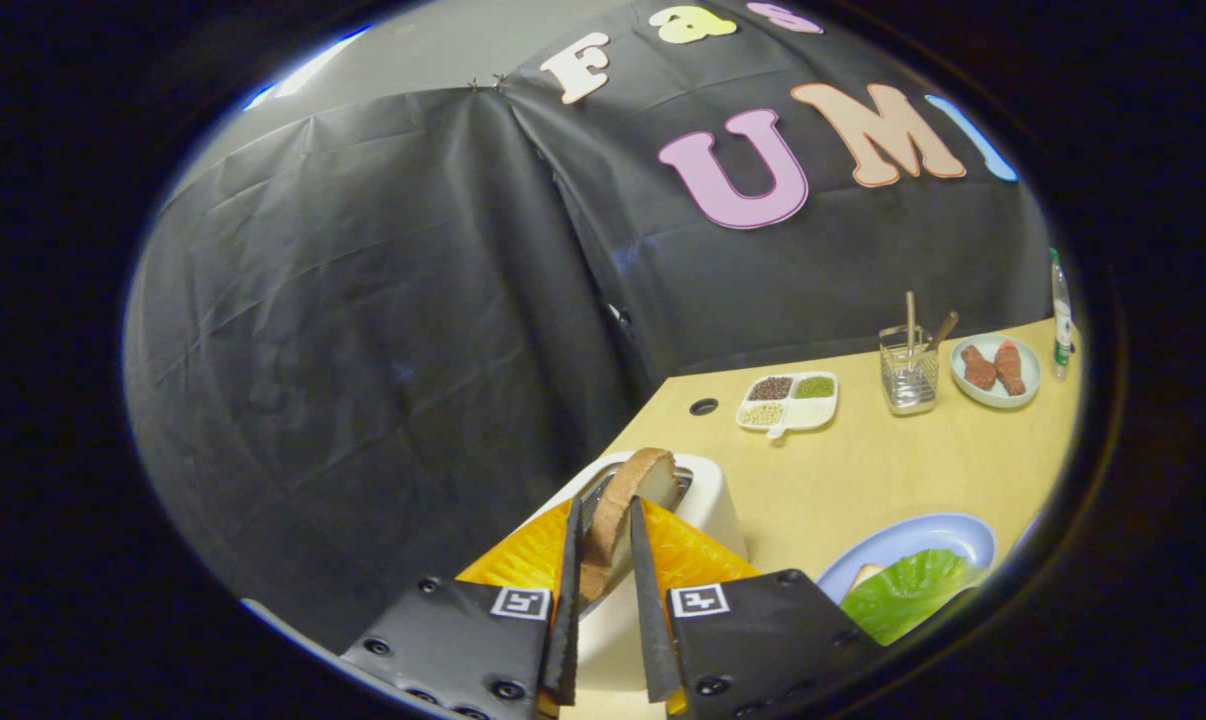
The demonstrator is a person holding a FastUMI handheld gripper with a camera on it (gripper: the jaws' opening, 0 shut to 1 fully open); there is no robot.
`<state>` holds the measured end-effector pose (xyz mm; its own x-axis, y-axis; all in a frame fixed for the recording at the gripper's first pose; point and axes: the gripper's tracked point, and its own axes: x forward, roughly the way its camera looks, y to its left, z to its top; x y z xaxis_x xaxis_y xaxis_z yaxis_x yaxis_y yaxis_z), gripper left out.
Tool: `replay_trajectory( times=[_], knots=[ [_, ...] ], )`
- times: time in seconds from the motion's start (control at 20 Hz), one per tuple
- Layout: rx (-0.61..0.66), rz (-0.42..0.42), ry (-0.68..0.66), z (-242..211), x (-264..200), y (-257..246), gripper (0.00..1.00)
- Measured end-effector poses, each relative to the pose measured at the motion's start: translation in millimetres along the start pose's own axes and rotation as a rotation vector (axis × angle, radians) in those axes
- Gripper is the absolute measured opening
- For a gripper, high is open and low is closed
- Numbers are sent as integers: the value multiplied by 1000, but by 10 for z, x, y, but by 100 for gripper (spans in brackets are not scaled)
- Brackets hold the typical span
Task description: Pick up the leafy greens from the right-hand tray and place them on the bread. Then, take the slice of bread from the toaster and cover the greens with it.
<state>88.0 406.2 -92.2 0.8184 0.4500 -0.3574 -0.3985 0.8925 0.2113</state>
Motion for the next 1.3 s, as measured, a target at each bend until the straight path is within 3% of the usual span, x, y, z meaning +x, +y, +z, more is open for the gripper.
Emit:
replay_trajectory(
  times=[0.15, 0.3, 0.45, 0.5, 0.55, 0.9, 1.3],
  knots=[
    [-9, -46, 6, -10, -16, -87, 30],
    [22, -35, 28, -30, -24, -53, 30],
    [57, -9, 50, -59, -8, -22, 10],
    [69, -4, 49, -46, -22, -6, 10],
    [72, 8, 44, -51, -15, 34, 4],
    [57, 57, -109, 345, -268, 194, 4],
    [184, 46, -300, 1031, -780, -206, 4]
  ],
)
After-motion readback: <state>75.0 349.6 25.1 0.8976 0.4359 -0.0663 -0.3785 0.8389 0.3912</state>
